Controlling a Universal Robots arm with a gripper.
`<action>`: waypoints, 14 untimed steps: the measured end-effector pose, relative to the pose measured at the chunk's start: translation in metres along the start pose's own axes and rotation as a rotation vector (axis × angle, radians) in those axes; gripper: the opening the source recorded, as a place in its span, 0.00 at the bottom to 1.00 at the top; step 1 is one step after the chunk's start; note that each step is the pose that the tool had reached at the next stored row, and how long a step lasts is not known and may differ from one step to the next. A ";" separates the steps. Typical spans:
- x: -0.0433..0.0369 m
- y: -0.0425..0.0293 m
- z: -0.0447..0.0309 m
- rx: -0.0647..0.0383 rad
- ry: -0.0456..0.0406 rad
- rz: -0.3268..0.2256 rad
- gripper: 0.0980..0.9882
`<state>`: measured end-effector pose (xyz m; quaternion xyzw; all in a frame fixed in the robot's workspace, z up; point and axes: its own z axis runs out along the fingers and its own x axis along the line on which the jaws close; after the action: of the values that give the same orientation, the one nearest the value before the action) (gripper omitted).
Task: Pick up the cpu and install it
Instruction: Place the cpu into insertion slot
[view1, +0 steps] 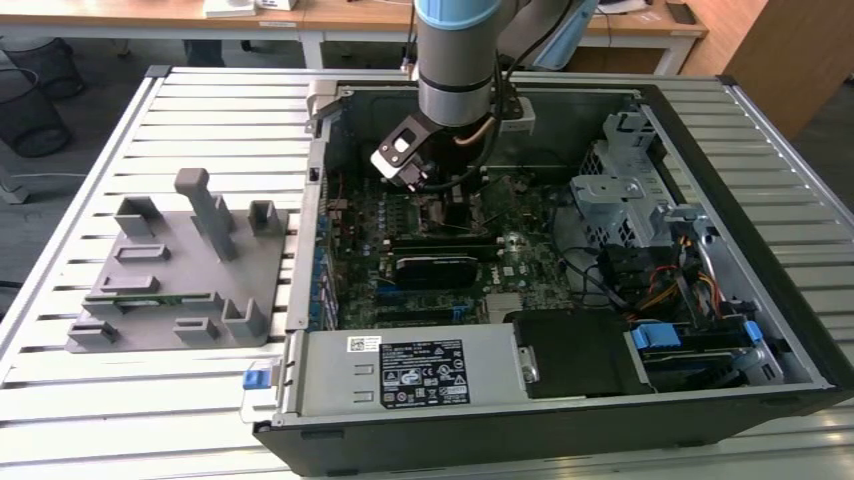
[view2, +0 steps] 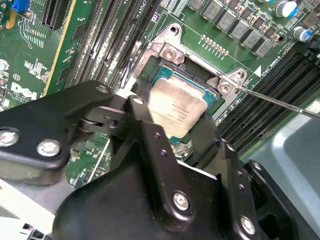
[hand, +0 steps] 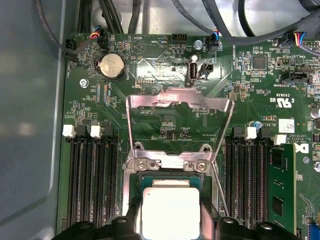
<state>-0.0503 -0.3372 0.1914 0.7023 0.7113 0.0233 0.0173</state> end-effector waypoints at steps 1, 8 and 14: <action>0.0000 0.0000 0.0000 0.000 0.0000 0.000 0.51; 0.0000 0.0002 -0.0044 0.000 0.0000 0.000 0.58; 0.0002 0.0015 -0.0238 0.003 0.0001 0.000 0.42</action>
<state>-0.0502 -0.3372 0.2153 0.7024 0.7113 0.0225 0.0164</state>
